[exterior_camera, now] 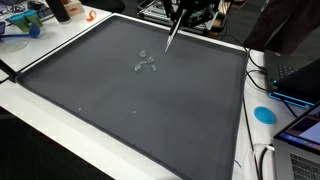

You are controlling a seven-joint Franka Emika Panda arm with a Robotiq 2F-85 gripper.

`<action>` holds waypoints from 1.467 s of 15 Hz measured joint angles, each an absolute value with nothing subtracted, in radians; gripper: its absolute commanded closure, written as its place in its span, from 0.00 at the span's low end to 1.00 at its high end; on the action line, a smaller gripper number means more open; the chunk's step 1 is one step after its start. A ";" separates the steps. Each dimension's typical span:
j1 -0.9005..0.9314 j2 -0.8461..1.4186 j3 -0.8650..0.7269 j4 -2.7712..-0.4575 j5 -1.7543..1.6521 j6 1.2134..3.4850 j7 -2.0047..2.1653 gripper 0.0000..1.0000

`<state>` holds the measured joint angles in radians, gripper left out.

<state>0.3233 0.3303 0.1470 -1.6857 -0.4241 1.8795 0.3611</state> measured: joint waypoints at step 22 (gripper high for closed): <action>0.131 0.301 0.129 -1.773 -0.100 2.103 0.007 0.99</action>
